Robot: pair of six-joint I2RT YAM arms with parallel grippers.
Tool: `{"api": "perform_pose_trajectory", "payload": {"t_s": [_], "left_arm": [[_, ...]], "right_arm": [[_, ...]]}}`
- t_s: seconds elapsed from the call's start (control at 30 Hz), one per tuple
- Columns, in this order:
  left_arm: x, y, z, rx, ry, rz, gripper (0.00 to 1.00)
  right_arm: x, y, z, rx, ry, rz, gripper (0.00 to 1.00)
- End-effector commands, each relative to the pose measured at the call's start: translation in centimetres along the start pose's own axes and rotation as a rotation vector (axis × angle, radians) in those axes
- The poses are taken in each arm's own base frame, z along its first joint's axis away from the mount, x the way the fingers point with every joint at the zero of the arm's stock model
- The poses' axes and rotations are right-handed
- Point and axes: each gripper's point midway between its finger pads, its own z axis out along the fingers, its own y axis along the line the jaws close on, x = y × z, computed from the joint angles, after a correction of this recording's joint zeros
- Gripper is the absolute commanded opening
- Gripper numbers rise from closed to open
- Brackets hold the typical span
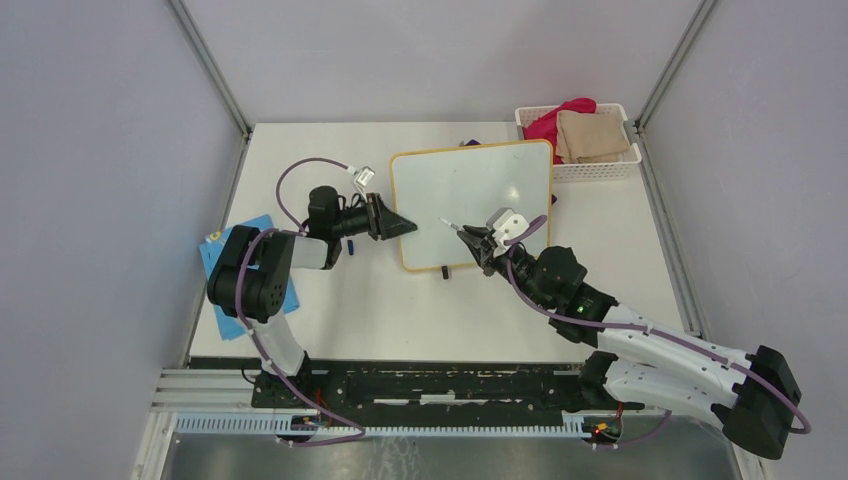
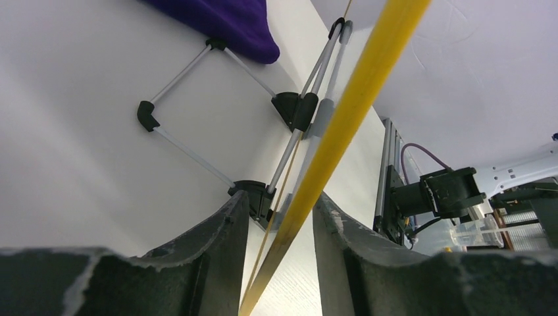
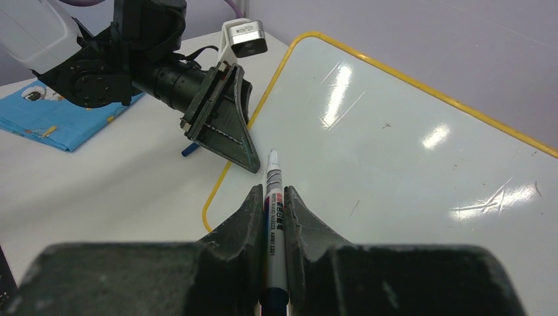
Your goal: Write a sentence on the whiteboard
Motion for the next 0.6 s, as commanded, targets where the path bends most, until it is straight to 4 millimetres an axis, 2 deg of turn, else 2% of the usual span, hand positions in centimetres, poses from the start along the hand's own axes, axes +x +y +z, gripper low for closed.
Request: {"api": "perform_pose_trajectory", "payload": {"t_s": [0.0, 0.3, 0.57], "left_arm": [[0.20, -0.18, 0.07, 0.023, 0.011, 0.026, 0.44], [0.38, 0.16, -0.01, 0.007, 0.015, 0.045, 0.29], [0.31, 0.07, -0.02, 0.009, 0.015, 0.051, 0.22]], "right_arm": [[-3.02, -0.20, 0.21, 0.006, -0.089, 0.020, 0.00], [-2.61, 0.04, 0.52, 0.000, -0.079, 0.024, 0.00], [-2.65, 0.21, 0.88, -0.005, -0.080, 0.029, 0.00]]}}
